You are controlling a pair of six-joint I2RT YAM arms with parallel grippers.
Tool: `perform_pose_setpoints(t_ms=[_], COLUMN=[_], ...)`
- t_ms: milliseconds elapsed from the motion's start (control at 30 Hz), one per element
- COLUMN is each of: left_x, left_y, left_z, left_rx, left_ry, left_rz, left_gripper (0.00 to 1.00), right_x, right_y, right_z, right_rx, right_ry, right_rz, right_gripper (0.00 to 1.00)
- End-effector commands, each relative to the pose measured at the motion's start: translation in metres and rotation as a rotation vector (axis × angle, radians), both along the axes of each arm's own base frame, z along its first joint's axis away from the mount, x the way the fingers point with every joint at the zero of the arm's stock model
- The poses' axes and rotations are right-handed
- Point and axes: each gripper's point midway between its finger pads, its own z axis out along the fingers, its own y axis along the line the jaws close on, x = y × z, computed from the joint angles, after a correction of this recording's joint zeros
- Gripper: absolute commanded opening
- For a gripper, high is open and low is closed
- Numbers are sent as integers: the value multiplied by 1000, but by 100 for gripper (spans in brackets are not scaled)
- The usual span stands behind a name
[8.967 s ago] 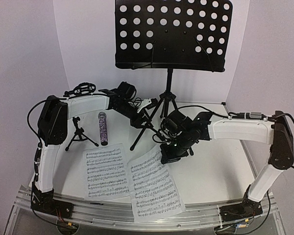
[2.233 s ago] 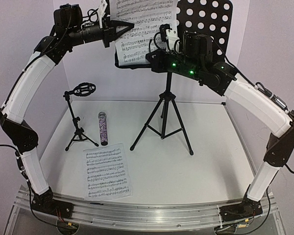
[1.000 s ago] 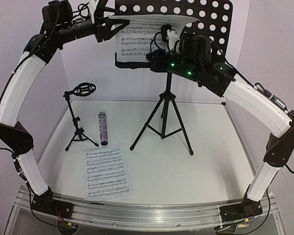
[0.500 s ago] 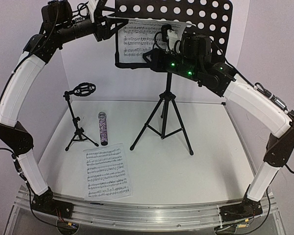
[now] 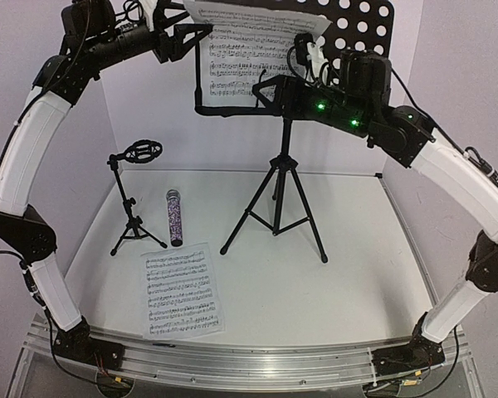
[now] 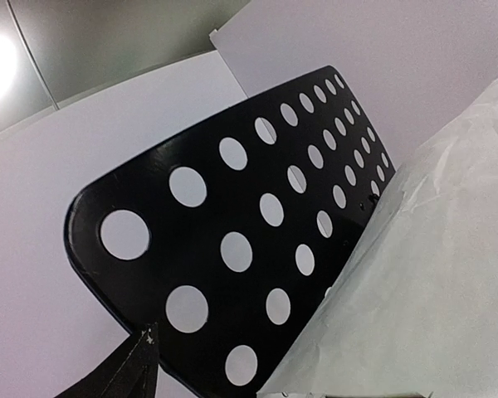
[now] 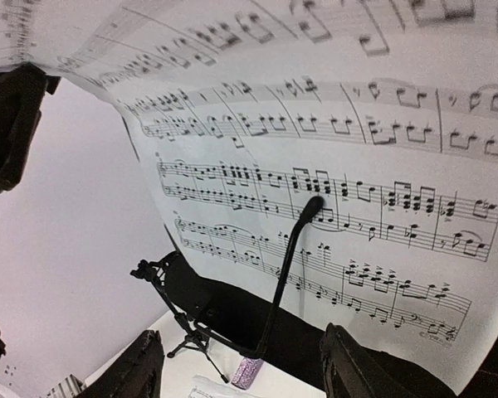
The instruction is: Set up the instrument practice props
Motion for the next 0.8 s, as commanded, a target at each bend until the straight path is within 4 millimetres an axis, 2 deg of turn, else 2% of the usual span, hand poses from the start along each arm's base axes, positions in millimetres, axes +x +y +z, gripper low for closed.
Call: perform_pose_setpoints(t_ms=[0,67,167,300,433,567,767], left_x=[-20,-21,-21,-20,-18,-18,-14], left_y=[19,19,21,23,27,26,24], left_z=[27,25,23,26,29,25,19], left_rx=[-45,-36,-30,-35,-38,-31,-25], left_ry=[-43,-37,-35,-49,-63,-52,-33], left_rz=[19,20,28,49,77,72,71], left_gripper=[68,71,73,75,75,76,77], right_x=[-25,-28,-27,-4,8,15,29], right_y=[-4,-1,4,3,1,6,0], right_z=[33,51,83,107,134,149,161], right_rx=[39,71,118,157,220,275,327], right_ry=[-60,-86,-147,-216,-320,-395,-453], right_rz=[90,117,127,15,-61,-84,-186], right_gripper=[56,49,45,38,30,28,28])
